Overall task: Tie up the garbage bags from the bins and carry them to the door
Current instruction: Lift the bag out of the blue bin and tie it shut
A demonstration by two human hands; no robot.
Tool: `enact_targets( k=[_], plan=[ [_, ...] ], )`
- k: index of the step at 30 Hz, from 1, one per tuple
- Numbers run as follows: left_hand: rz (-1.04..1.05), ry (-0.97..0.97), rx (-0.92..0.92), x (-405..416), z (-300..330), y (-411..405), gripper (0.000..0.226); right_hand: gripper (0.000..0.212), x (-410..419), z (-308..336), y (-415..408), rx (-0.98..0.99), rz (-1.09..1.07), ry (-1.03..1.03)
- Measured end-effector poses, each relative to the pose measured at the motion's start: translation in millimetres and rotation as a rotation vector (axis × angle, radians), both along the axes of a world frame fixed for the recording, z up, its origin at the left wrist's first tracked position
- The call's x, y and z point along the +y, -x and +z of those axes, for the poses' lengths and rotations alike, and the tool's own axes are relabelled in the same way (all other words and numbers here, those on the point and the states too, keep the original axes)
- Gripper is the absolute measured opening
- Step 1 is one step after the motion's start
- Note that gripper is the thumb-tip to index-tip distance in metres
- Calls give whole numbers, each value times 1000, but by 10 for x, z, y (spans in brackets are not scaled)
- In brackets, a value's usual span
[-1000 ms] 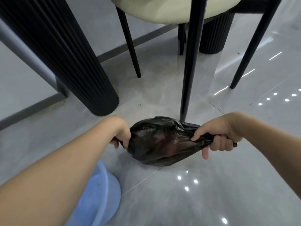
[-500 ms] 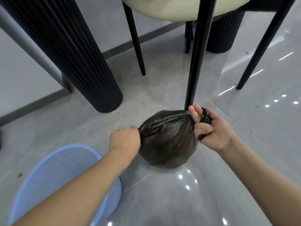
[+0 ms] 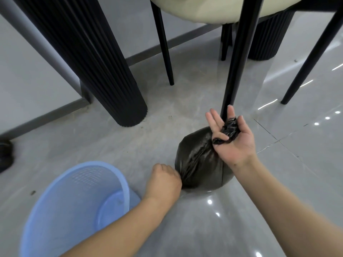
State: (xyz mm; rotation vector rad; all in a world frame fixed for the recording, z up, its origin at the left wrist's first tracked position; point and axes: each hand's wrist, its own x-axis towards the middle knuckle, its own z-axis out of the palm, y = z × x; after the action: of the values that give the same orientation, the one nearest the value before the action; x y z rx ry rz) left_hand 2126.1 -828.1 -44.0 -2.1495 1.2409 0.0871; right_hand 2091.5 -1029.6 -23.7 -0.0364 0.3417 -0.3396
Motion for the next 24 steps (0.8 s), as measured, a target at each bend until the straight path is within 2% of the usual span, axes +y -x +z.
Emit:
enact_targets(
  k=[3,6,8,12,14,17,19,24],
  plan=[
    [-115,-151,-68,45,-48,43,27,39,-10,10,-83,73,-91,-10],
    [-218,-264,-71,58,-69,141,31,36,104,-30,-125,118,-64,19],
    [-198,-274,-24,58,-83,183,28,33,167,-77,-141,133,-29,35],
    [84,-43,236,99,48,188,32,41,219,-164,-195,184,6,144],
    [134,46,261,153,209,165,27,39,254,-205,-238,201,33,211],
    [104,78,250,254,447,83,14,37,266,-262,-289,265,138,329],
    [65,113,224,331,565,-23,14,36,273,-289,-314,328,244,446],
    [19,219,212,479,750,-322,3,34,338,-372,-302,471,470,903]
  ],
)
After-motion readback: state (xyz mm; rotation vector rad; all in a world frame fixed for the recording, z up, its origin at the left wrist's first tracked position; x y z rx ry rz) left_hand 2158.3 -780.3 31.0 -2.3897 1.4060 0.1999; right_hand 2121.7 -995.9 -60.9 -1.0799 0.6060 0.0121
